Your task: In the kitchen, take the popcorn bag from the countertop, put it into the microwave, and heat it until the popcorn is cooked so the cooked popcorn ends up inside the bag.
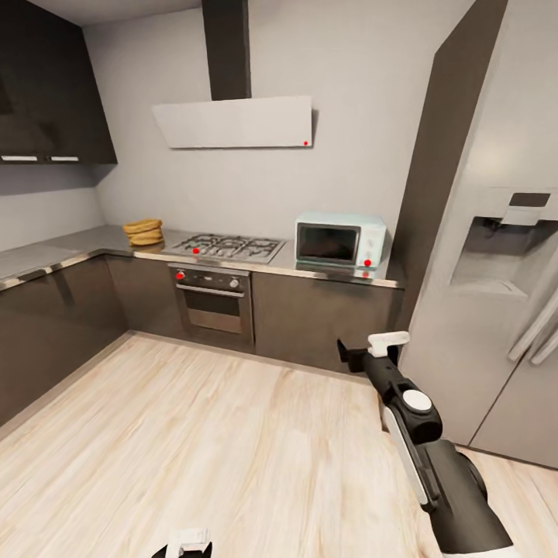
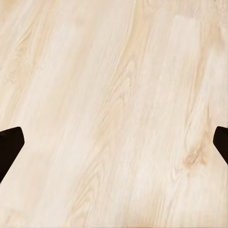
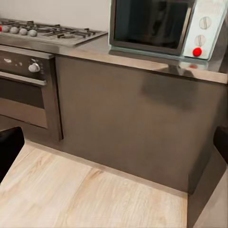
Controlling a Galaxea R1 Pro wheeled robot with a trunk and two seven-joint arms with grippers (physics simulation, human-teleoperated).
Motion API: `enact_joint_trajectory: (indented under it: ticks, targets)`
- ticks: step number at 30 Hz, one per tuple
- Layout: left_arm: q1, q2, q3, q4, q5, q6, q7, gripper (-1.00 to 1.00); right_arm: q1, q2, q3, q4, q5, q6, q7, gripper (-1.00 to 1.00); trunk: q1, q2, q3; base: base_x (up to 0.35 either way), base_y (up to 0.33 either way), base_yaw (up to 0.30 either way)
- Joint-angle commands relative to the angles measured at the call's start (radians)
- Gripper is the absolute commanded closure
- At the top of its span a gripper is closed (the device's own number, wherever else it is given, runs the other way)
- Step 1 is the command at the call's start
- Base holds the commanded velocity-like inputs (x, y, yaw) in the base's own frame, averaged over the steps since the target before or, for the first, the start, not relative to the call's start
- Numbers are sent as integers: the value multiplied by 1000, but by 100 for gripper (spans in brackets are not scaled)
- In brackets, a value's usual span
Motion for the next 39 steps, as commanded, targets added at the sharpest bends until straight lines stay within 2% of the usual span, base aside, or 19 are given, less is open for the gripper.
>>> enact_joint_trajectory:
  ticks: [1,7,12,16,27,31,39]
  targets:
    - [-1,0,0,4,2,-3,0,-100,12,0,1,-13,3,5,-1,-100,-3,7,2,350,-14,0]
    - [-1,0,1,13,2,-3,0,-100,31,0,-6,-27,5,5,-3,-100,-26,49,21,350,-2,0]
    - [-1,0,2,13,3,-3,-1,-100,31,3,-8,-26,4,5,-4,-100,-26,49,21,350,53,-11]
    - [1,1,-3,12,0,-3,-1,-100,29,6,-25,-21,3,5,-5,-100,-26,49,21,314,72,-238]
    - [1,-2,-2,12,2,-3,0,-100,25,9,-29,0,3,3,-8,-100,-26,49,21,30,5,-298]
    - [1,0,0,13,2,-3,1,-100,24,10,-28,5,4,3,-8,-100,-26,49,21,246,0,-295]
    - [1,1,1,13,2,-3,2,-100,25,10,-27,7,6,2,-8,-100,-26,49,21,341,0,-46]
